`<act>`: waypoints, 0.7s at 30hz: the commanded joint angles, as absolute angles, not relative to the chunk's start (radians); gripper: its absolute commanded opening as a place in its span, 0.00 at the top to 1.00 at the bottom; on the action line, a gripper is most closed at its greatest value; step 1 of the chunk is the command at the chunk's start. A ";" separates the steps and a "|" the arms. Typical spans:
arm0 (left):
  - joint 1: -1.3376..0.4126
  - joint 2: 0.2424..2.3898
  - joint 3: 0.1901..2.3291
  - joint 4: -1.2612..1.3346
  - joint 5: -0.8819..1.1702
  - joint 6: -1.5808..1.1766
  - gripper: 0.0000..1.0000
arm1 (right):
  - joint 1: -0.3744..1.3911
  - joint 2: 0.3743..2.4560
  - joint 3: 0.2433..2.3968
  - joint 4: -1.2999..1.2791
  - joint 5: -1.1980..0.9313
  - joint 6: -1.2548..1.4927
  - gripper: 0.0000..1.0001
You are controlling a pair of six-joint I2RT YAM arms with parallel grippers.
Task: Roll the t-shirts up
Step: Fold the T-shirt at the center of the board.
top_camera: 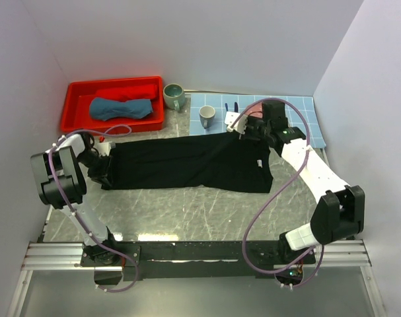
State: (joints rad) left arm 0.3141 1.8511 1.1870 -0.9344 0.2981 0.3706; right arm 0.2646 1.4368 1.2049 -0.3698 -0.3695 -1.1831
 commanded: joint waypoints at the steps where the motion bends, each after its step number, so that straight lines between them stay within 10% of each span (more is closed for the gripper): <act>1: 0.311 1.850 1.144 -0.916 0.239 0.367 0.73 | 0.256 1.459 1.256 -0.311 -0.388 -1.219 1.00; 21: 0.311 1.847 1.068 -0.873 0.190 0.365 0.76 | 0.213 1.600 1.304 -0.223 -0.410 -1.244 0.99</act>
State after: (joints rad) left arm 0.3122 1.8011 1.1252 -0.8722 0.2764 0.3595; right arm 0.2302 1.5555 1.2739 -0.2939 -0.4088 -1.2400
